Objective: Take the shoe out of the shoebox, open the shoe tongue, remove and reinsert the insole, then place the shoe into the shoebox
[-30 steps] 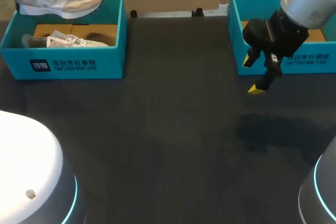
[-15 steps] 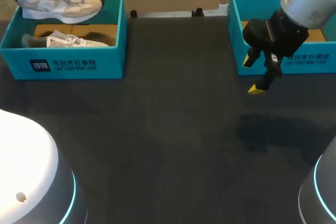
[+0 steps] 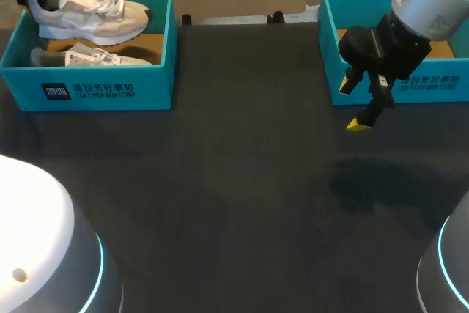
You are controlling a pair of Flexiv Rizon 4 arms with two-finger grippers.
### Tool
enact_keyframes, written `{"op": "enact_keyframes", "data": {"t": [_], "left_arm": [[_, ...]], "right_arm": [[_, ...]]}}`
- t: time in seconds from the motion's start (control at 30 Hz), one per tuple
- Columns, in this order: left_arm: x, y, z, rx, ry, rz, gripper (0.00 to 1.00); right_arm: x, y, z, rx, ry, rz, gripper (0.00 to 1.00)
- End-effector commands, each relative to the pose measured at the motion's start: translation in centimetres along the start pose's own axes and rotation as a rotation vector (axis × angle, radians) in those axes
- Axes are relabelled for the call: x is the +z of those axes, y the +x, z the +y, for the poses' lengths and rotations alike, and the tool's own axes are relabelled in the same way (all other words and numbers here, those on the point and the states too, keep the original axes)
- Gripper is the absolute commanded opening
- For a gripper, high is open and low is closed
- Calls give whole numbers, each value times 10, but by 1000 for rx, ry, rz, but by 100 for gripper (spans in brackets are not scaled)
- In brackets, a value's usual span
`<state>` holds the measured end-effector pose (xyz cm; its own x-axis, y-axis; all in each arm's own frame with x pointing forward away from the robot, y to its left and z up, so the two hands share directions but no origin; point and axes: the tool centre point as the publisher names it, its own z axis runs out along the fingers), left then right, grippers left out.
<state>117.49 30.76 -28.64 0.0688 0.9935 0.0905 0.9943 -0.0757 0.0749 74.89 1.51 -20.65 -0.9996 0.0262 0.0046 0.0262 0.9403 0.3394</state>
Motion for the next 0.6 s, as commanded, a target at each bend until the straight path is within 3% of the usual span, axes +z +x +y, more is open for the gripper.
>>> {"op": "enact_keyframes", "data": {"t": [0.03,0.6], "left_arm": [[5,-4,-1,-10,0,1,0],[25,-7,7,-87,24,-33,0]], "right_arm": [[1,0,0,0,2,-1,100],[1,0,0,0,2,-1,100]]}}
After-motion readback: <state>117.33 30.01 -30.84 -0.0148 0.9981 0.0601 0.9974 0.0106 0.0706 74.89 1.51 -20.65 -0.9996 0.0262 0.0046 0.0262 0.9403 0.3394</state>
